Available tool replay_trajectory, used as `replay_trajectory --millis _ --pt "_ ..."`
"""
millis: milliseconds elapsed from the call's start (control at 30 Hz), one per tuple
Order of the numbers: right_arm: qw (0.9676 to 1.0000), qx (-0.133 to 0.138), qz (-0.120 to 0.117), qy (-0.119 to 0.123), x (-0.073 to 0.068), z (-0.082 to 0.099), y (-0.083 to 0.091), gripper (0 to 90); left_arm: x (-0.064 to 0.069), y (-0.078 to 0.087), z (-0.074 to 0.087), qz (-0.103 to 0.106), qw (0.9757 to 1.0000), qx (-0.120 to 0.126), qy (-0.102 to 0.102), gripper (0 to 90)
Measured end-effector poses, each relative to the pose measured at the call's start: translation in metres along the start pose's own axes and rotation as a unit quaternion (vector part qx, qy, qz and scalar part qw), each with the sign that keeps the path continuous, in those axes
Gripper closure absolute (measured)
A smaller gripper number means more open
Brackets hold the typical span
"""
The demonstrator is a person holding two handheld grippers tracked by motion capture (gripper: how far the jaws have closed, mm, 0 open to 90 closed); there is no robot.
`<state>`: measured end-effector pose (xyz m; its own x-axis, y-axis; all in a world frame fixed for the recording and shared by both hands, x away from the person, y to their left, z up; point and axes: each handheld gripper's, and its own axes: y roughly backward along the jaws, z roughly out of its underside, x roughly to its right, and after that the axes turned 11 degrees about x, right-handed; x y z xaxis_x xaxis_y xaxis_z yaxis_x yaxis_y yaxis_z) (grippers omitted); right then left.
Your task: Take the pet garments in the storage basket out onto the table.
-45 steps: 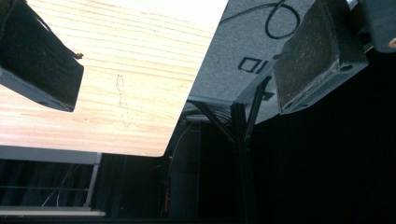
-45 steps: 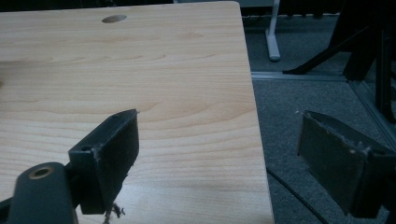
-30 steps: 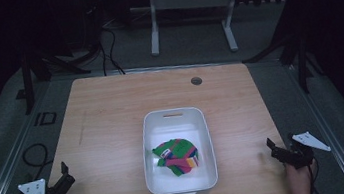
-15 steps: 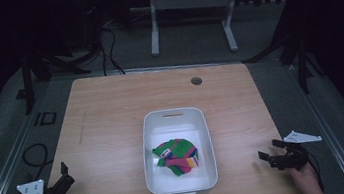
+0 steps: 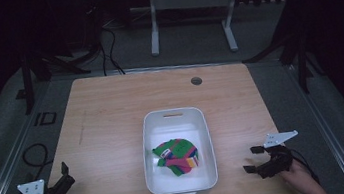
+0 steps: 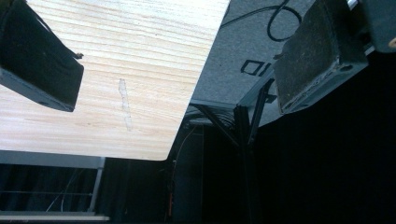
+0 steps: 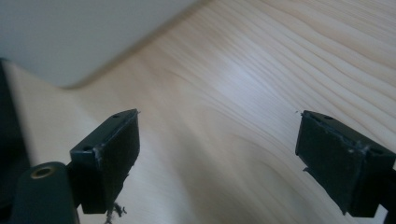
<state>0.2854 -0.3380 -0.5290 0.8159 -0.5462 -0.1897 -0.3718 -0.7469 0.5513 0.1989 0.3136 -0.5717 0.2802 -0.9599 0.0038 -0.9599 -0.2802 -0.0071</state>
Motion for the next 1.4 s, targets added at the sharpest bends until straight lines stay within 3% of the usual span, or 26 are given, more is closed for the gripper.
replay_trajectory --millis 200,300,367,600,867,1000,1067,1100,1200,1400 --pt "0.9984 0.007 -0.047 0.032 -0.027 -0.043 -0.002 13.2 -0.001 0.000 0.000 0.004 1.0000 0.000 0.002 1.9" --pt "0.9975 0.008 -0.042 0.057 -0.039 -0.063 -0.003 13.0 -0.001 0.000 0.000 0.005 1.0000 0.000 0.002 1.9" --pt "0.9966 0.010 -0.053 0.063 -0.046 -0.077 -0.006 12.9 -0.001 0.000 0.000 0.005 1.0000 0.000 0.002 1.9" --pt "0.9922 -0.019 -0.069 0.102 -0.062 -0.114 -0.026 12.7 -0.001 0.000 0.000 0.007 1.0000 0.000 0.002 1.9" --pt "0.9860 -0.055 -0.087 0.132 -0.074 -0.136 -0.058 13.8 0.000 0.000 0.000 0.009 1.0000 -0.001 0.001 1.9" --pt "0.9803 -0.082 -0.089 0.156 -0.082 -0.142 -0.077 13.8 -0.001 0.000 0.000 0.011 0.9999 -0.001 0.002 1.9" --pt "0.9794 -0.088 -0.090 0.158 -0.085 -0.143 -0.082 13.8 -0.001 -0.001 0.000 0.012 0.9999 -0.002 0.003 1.8" --pt "0.9768 -0.096 -0.095 0.167 -0.088 -0.146 -0.092 13.9 -0.001 -0.001 0.000 0.012 0.9999 -0.002 0.002 1.9" --pt "0.9752 -0.110 -0.091 0.169 -0.092 -0.150 -0.107 15.0 0.000 0.000 0.000 0.013 0.9999 -0.001 0.001 1.9" --pt "0.9682 -0.136 -0.109 0.180 -0.100 -0.153 -0.139 15.5 -0.001 0.000 0.000 0.014 0.9999 -0.001 0.004 1.9"
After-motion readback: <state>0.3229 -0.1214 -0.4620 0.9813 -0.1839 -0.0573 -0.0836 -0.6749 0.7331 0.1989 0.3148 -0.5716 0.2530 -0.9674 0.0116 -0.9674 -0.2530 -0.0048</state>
